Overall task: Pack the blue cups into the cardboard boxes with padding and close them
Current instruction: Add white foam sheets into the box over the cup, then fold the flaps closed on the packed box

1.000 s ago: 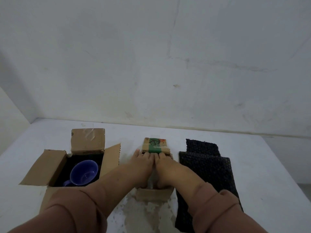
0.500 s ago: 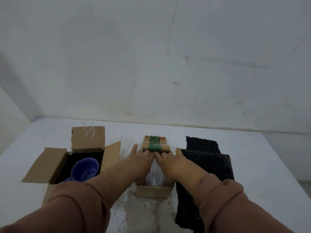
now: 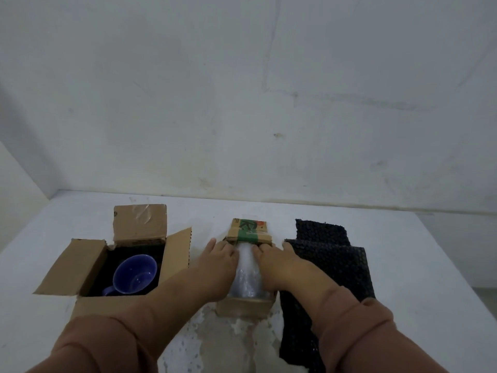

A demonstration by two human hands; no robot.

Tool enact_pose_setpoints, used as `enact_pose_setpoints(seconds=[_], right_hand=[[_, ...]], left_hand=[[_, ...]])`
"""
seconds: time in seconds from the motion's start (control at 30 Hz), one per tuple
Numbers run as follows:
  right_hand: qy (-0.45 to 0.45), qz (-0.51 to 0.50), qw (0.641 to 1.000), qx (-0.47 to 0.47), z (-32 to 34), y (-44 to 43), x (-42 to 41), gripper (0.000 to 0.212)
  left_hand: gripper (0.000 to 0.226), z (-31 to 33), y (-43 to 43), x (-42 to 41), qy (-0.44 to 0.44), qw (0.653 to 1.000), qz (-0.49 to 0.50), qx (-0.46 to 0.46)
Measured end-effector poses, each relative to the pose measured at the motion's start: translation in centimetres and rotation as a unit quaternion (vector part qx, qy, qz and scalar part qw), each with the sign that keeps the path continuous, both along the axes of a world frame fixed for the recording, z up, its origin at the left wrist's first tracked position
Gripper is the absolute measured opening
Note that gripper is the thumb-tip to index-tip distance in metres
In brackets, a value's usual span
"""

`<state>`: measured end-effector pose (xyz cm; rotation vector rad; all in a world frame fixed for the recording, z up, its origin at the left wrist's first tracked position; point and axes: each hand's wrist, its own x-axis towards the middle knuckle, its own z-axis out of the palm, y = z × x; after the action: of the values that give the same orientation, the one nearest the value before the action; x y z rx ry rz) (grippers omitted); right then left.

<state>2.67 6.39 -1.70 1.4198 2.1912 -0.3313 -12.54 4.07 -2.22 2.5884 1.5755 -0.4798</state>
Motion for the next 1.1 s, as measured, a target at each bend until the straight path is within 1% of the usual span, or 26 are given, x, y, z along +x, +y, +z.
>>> enact_pose_setpoints(seconds=[0.07, 0.1, 0.13, 0.17, 0.2, 0.23, 0.27, 0.3, 0.33, 0.37, 0.4, 0.43, 0.47, 0.5, 0.57, 0.6, 0.63, 0.73, 0.77, 0.8, 0.87, 0.9, 0.93, 1.0, 1.07, 1.1], right_hand=[[0.001, -0.006, 1.0, 0.0, -0.5, -0.3, -0.4, 0.095], [0.013, -0.013, 1.0, -0.005, -0.4, -0.3, -0.3, 0.094], [0.038, -0.021, 0.999, -0.011, -0.2, -0.1, 0.0, 0.087], [0.08, -0.039, 0.996, -0.019, 0.2, 0.3, 0.5, 0.074], [0.146, -0.074, 0.986, -0.025, 0.5, 0.8, 1.0, 0.057], [0.227, -0.125, 0.966, -0.018, 0.7, 1.3, 1.7, 0.041], [0.317, -0.205, 0.926, -0.003, 1.0, 1.8, 2.3, 0.029], [0.402, -0.294, 0.867, 0.008, 1.3, 2.1, 2.7, 0.024], [0.465, -0.376, 0.802, 0.01, 1.3, 2.6, 3.1, 0.023], [0.503, -0.434, 0.747, 0.009, 1.1, 2.9, 3.3, 0.025], [0.516, -0.471, 0.716, 0.004, 0.6, 3.2, 3.4, 0.028], [0.522, -0.494, 0.695, -0.007, 0.4, 3.3, 3.2, 0.032], [0.524, -0.512, 0.68, -0.024, 0.0, 3.3, 3.0, 0.037], [0.532, -0.526, 0.662, -0.042, -0.1, 3.3, 2.7, 0.04], [0.557, -0.531, 0.634, -0.078, -0.2, 3.1, 2.1, 0.036], [0.567, -0.532, 0.622, -0.088, -0.2, 3.1, 2.0, 0.037], [0.571, -0.533, 0.618, -0.09, -0.3, 3.1, 1.9, 0.04], [0.573, -0.527, 0.623, -0.074, -1.0, 3.5, 1.9, 0.056], [0.579, -0.521, 0.623, -0.07, -0.9, 3.5, 1.8, 0.056], [0.582, -0.512, 0.629, -0.056, -0.9, 3.4, 1.7, 0.051], [0.584, -0.487, 0.649, -0.021, -0.8, 3.1, 1.8, 0.03], [0.584, -0.476, 0.658, -0.009, -0.7, 2.8, 2.0, 0.018], [0.586, -0.465, 0.664, -0.005, -0.6, 2.4, 2.1, 0.009], [0.581, -0.45, 0.678, 0.001, -0.9, 1.6, 2.8, 0.012], [0.575, -0.438, 0.691, 0.012, -1.1, 0.6, 3.1, 0.011], [0.57, -0.428, 0.701, 0.019, -1.3, 0.1, 3.2, 0.012]], left_hand=[[0.074, -0.4, -0.4, 0.2, 0.016, 1.0, 0.011, -0.003], [0.075, -0.4, -0.5, 0.3, 0.009, 1.0, 0.016, -0.008], [0.075, -0.5, -0.5, 0.2, -0.007, 1.0, 0.021, -0.016], [0.075, -0.4, -0.6, 0.2, -0.038, 0.998, 0.031, -0.026], [0.075, -0.6, -0.5, 0.1, -0.095, 0.994, 0.05, -0.036], [0.076, -0.6, -0.7, 0.1, -0.177, 0.98, 0.082, -0.046], [0.077, -0.6, -0.8, 0.3, -0.268, 0.953, 0.131, -0.055], [0.078, -0.5, -1.0, 0.6, -0.349, 0.915, 0.192, -0.062], [0.079, -0.5, -1.3, 0.9, -0.409, 0.873, 0.255, -0.073], [0.078, -0.5, -1.6, 1.2, -0.456, 0.829, 0.313, -0.087], [0.077, -0.7, -1.9, 1.5, -0.498, 0.782, 0.359, -0.106], [0.076, -0.8, -2.2, 1.8, -0.532, 0.741, 0.391, -0.125], [0.074, -1.0, -2.5, 1.9, -0.555, 0.709, 0.412, -0.138], [0.072, -1.2, -2.7, 2.0, -0.568, 0.69, 0.426, -0.143], [0.069, -1.3, -2.9, 2.0, -0.579, 0.669, 0.445, -0.135], [0.068, -1.3, -3.0, 2.0, -0.579, 0.666, 0.452, -0.13], [0.068, -1.4, -3.0, 2.0, -0.576, 0.666, 0.455, -0.13], [0.07, -1.3, -3.0, 1.9, -0.573, 0.676, 0.445, -0.13], [0.069, -1.4, -3.0, 1.9, -0.57, 0.681, 0.441, -0.129], [0.069, -1.4, -3.0, 1.8, -0.572, 0.682, 0.439, -0.126], [0.063, -1.4, -2.9, 1.7, -0.588, 0.669, 0.44, -0.118], [0.056, -1.4, -2.9, 1.6, -0.602, 0.651, 0.447, -0.118], [0.048, -1.4, -2.9, 1.6, -0.621, 0.622, 0.463, -0.119], [0.041, -1.1, -3.0, 1.5, -0.665, 0.544, 0.492, -0.139], [0.049, -0.6, -3.3, 1.3, -0.722, 0.458, 0.485, -0.181], [0.052, -0.6, -3.3, 1.1, -0.751, 0.424, 0.463, -0.206]])
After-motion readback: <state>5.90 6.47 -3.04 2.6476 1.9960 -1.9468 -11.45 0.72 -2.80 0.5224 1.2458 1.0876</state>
